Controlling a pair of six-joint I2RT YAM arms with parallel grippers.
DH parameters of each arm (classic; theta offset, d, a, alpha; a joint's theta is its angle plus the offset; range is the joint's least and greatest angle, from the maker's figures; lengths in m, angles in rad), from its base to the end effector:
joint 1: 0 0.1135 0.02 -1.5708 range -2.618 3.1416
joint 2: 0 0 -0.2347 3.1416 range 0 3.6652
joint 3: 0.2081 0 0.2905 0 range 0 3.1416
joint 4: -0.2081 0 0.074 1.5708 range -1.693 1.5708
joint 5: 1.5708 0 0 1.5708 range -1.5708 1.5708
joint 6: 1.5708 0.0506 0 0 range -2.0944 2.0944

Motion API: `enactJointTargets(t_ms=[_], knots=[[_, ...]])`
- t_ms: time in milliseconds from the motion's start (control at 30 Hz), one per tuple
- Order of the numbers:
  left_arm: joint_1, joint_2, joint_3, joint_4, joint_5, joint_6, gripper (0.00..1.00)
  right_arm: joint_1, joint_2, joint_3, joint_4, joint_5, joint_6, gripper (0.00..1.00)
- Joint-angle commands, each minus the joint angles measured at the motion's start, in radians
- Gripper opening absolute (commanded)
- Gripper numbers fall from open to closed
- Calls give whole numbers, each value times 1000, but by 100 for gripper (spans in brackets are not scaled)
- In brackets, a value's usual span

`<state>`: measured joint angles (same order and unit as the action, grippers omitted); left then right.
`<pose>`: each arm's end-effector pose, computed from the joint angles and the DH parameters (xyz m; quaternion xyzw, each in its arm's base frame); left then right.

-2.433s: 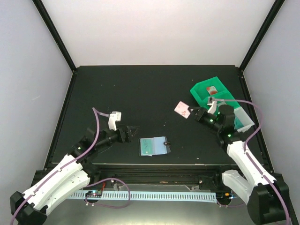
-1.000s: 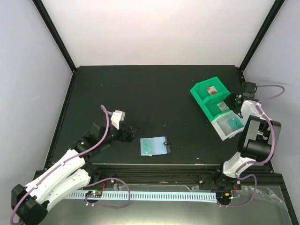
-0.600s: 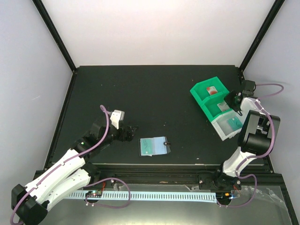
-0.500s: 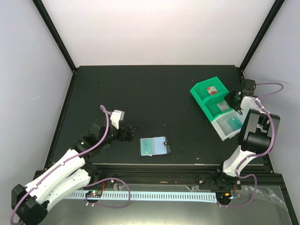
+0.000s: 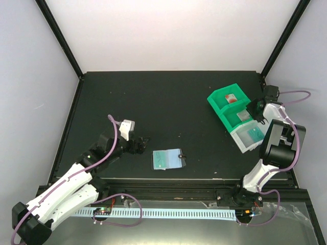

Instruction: Take the credit cards out of the card holder

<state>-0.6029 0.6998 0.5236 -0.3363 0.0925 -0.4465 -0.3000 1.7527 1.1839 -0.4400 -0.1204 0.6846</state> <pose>0.1944 -0.1395 0.2129 0.0906 0.8579 -0.2872 0.4164 0.3844 -0.1125 0.1367 0.4386 0.8530 0.1096 0.2607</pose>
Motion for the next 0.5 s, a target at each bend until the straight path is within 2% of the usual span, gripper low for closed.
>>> enactJointTargets(t_ms=[0,133,333,467], knots=[[6,-1,22,-2,-2,-4,99,-7,-64,31,-87,79,69,28],[5,11,34,-8,18,-11,99,-6,-81,52,-164,156,115,34],[7,44,50,-14,9,-66,99,0,-128,31,-157,84,95,37],[6,94,80,-37,35,-78,99,42,-179,22,-151,29,-1,37]])
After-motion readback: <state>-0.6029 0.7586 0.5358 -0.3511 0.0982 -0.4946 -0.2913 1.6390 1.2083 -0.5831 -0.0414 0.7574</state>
